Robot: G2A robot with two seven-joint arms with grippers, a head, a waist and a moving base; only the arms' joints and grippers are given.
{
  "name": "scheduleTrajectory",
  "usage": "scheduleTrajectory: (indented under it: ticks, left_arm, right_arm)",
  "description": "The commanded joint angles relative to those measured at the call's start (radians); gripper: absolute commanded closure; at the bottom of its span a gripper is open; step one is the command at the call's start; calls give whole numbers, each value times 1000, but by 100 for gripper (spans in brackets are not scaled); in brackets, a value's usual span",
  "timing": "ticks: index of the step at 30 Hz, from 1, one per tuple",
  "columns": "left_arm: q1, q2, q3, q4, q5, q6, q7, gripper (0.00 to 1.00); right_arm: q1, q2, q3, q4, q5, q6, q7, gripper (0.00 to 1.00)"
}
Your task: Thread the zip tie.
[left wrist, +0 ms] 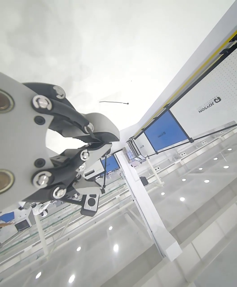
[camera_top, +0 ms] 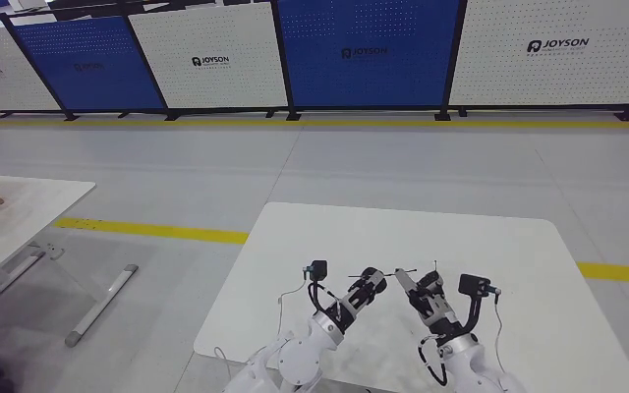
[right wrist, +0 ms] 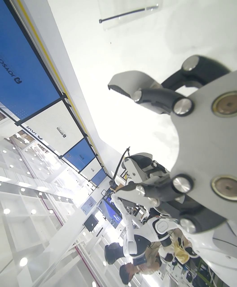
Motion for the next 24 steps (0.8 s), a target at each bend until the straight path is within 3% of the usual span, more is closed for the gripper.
scheduleTrajectory:
  ticks: [1, 24]
  left_arm:
    - [1, 0, -3, 0, -1, -1, -1, 100]
    - [8, 0, -12, -7, 5, -12, -29, 100]
  right_arm:
    - [4, 0, -1, 2, 0, 3, 0, 100]
    - [25, -5, -34, 8, -43, 13, -4, 100]
